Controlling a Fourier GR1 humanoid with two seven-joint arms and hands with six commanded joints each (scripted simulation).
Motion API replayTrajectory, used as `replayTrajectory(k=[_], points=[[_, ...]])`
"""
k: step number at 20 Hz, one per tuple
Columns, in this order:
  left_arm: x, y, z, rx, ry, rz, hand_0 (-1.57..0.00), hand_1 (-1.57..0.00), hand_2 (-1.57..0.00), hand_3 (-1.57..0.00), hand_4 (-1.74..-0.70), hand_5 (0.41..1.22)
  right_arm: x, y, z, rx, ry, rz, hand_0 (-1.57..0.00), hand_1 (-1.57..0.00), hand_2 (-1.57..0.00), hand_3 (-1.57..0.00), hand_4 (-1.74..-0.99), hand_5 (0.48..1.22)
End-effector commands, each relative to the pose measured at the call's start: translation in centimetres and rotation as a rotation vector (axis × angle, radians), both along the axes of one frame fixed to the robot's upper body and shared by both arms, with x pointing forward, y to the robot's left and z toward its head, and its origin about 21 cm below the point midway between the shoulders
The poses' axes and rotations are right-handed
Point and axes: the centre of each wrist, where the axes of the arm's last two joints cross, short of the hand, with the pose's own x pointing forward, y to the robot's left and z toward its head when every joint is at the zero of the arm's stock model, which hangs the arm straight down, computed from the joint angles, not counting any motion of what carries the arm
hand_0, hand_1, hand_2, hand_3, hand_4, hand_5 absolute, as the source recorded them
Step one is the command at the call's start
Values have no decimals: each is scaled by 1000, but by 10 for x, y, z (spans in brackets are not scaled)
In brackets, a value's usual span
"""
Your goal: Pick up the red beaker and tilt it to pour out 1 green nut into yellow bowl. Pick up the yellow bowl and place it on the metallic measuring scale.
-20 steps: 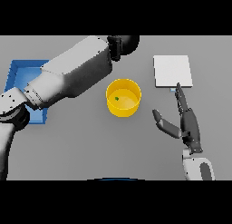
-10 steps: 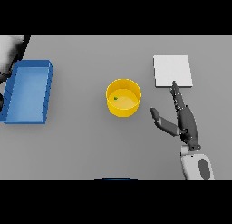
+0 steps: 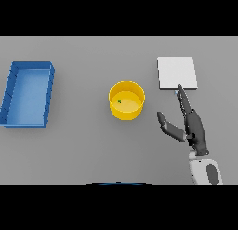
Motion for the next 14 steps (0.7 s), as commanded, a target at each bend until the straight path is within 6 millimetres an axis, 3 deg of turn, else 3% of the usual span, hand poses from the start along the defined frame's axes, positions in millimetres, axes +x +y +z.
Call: replayTrajectory(k=[1, 4, 9, 11, 14], points=[[-2, 8, -10, -58, -4, 46, -1571, -1571, -1571, -1564, -1740, 1221, 1, 4, 0, 0, -2, 14, 1, 1, 1, 1, -1134, 632], [-11, 29, -42, -207, 19, 195, -1571, -1571, -1571, -1567, -1741, 1221, 2, 5, 2, 9, -14, 23, 1, 1, 1, 1, -1133, 655], [-43, 47, -123, -347, 40, 250, -1571, -1571, -1571, -1570, -1741, 1221, 1, 2, -2, 2, -14, 22, 1, 1, 1, 1, -1151, 676], [-57, 44, -141, -387, 41, 266, -1571, -1571, -1571, -1570, -1741, 1221, -1, -2, -3, -12, -14, 19, 1, 1, 1, 1, -1166, 676], [-80, 42, -155, -420, 48, 287, -1571, -1571, -1571, -1571, -1741, 1098, 1, 0, -3, -5, -14, 23, 1, 1, 1, 1, -1171, 677]])
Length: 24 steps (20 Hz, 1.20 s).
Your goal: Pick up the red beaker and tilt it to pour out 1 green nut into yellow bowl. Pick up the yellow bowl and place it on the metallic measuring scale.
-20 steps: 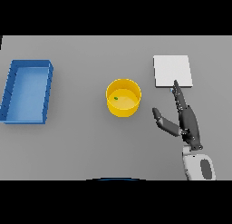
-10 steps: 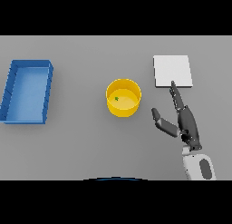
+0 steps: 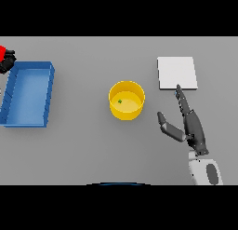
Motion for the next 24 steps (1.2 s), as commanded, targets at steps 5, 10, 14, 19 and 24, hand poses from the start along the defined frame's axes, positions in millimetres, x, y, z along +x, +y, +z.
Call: replayTrajectory(k=[5, 10, 14, 19, 24], points=[[-24, -8, -4, -35, 54, 32, -1571, -1571, -1526, -1525, -1521, 818, 3, 2, 4, 9, 10, -3, 1, 1, 1, 1, -1155, 670], [-39, -6, 11, -108, 130, -152, -601, -550, -522, -539, -976, 664, 2, -1, 1, 11, 19, -6, 1, 1, 1, 1, -1153, 670], [-36, -7, 4, -7, 228, -160, -246, -225, -213, -220, -828, 627, -2, 4, 1, -8, 7, -9, 1, 1, 1, 1, -1156, 665], [-34, -11, 4, 37, 168, -178, -80, -73, -69, -72, -776, 631, 5, 5, 3, -40, 33, -30, 1, 1, 1, 1, -1144, 644], [-36, -18, 6, -39, 72, -218, -25, -23, -22, -23, -793, 657, 18, 2, 20, -257, -4, 121, 1, 1, 1, 1, -1088, 665]])
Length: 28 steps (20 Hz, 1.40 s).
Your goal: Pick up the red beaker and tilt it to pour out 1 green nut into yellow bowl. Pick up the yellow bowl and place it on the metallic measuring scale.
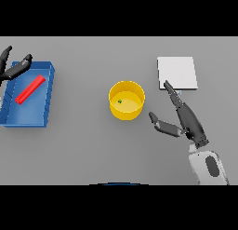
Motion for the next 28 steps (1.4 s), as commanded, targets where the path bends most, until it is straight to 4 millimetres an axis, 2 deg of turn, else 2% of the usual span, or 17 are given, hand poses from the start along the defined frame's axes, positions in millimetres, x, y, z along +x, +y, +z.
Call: replayTrajectory(k=[1, 6, 12, 15, 18, 21, 27, 28], points=[[0, 0, 1, -5, -4, 3, -20, -18, -17, -18, -798, 661, 3, 0, 2, -85, 7, 34, 1, 1, 1, 1, -1103, 662], [-3, -7, -9, -23, 14, 10, -6, -5, -5, -5, -806, 687, 36, 15, 26, -487, -76, 202, 1, 1, 1, 1, -1142, 627], [-7, -4, -6, -24, 9, 0, -1, -1, -1, -1, -808, 689, 61, 37, 39, -779, -153, 447, 1, 1, 1, 1, -1164, 641], [-6, 1, -5, -26, 17, -6, 0, 0, 0, 0, -806, 695, 69, 50, 32, -858, -152, 530, 1, 1, 1, 1, -1153, 639], [-5, 1, -7, -28, 13, -7, 1, 1, 1, 1, -808, 696, 83, 58, 35, -928, -131, 601, 1, 1, 1, 1, -1157, 644], [-5, 0, -1, -26, 11, -1, 1, 1, 1, 1, -808, 696, 88, 72, 30, -985, -103, 669, 1, 1, 1, 1, -1161, 658], [-5, 4, -6, -15, 25, -4, 1, 1, 1, 1, -801, 706, 99, 90, 28, -1102, -44, 726, 1, 1, 1, 1, -1177, 673], [-7, 4, -9, -18, 21, -10, 1, 1, 1, 1, -800, 703, 101, 94, 23, -1119, -27, 726, 1, 1, 1, 0, -1181, 674]])
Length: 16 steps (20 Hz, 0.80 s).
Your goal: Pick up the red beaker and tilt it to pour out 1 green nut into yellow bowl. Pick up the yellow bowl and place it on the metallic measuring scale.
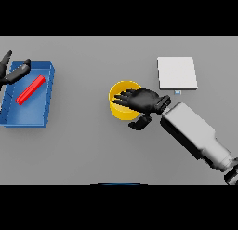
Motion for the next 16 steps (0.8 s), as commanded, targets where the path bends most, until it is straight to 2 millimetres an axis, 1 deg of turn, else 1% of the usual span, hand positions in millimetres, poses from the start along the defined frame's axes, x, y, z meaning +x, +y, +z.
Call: replayTrajectory(k=[1, 2, 3, 4, 6, 7, 8, 9, 10, 11, 12, 13, 14, 16], points=[[1, 1, 2, 4, 0, 9, 1, 1, 1, 1, -802, 703, 4, -2, 0, -9, 10, 4, 1, 1, 1, -4, -1184, 676], [2, -1, 4, 13, -3, 8, 1, 1, 1, 1, -797, 704, 4, 1, -3, -19, 11, 4, 1, 1, 1, -8, -1186, 684], [1, 3, 6, 17, -6, 14, 1, 1, 1, 1, -792, 708, 6, -1, -6, -22, 21, 4, 1, 1, 1, -12, -1188, 693], [3, 1, 6, 15, 0, 12, 1, 1, 1, 1, -789, 711, 9, 2, -5, -24, 18, -6, 1, 1, 1, -22, -1195, 708], [1, 1, 4, 13, 1, 6, 1, 1, 1, 1, -789, 714, 8, 2, -10, -31, 29, -11, 1, -15, -37, -77, -1234, 770], [1, 3, 4, 16, -1, 6, 1, 1, 1, 1, -791, 712, 9, 1, -10, -32, 24, -11, -48, -60, -88, -130, -1261, 809], [1, 4, 4, 16, 1, 5, 1, 1, 1, 1, -791, 711, 8, 4, -11, -27, 26, -4, -193, -183, -189, -215, -1309, 891], [2, 5, 3, 16, 2, 6, 1, 1, 1, 1, -789, 710, 8, 3, -12, -14, 23, 12, -455, -407, -349, -322, -1363, 957], [3, 8, 4, 15, -4, 4, 1, 1, 1, 1, -788, 710, 9, 0, -9, -11, 22, 17, -678, -640, -594, -572, -1435, 1010], [3, 8, 3, 11, 0, 0, 1, 1, 1, 1, -788, 710, 10, 1, -8, -6, 21, 18, -857, -826, -789, -679, -1492, 1052], [3, 6, 4, 11, -2, -2, 1, 1, 1, 1, -787, 707, 12, 0, -5, -3, 27, 16, -999, -975, -945, -792, -1540, 1086], [5, 3, 6, 15, -8, -5, 1, 1, 1, 1, -787, 707, 12, 2, -6, -13, 28, 23, -1114, -1094, -1071, -882, -1578, 1113], [7, 2, 7, 18, -9, -6, 1, 1, 1, 1, -785, 709, 13, 1, -5, -13, 39, 30, -1205, -1189, -1129, -969, -1611, 1135], [7, 3, 4, 23, -1, -5, 1, 1, 1, 1, -784, 711, 11, 1, -4, -10, 48, 22, -1337, -1327, -1246, -1066, -1658, 1166]])
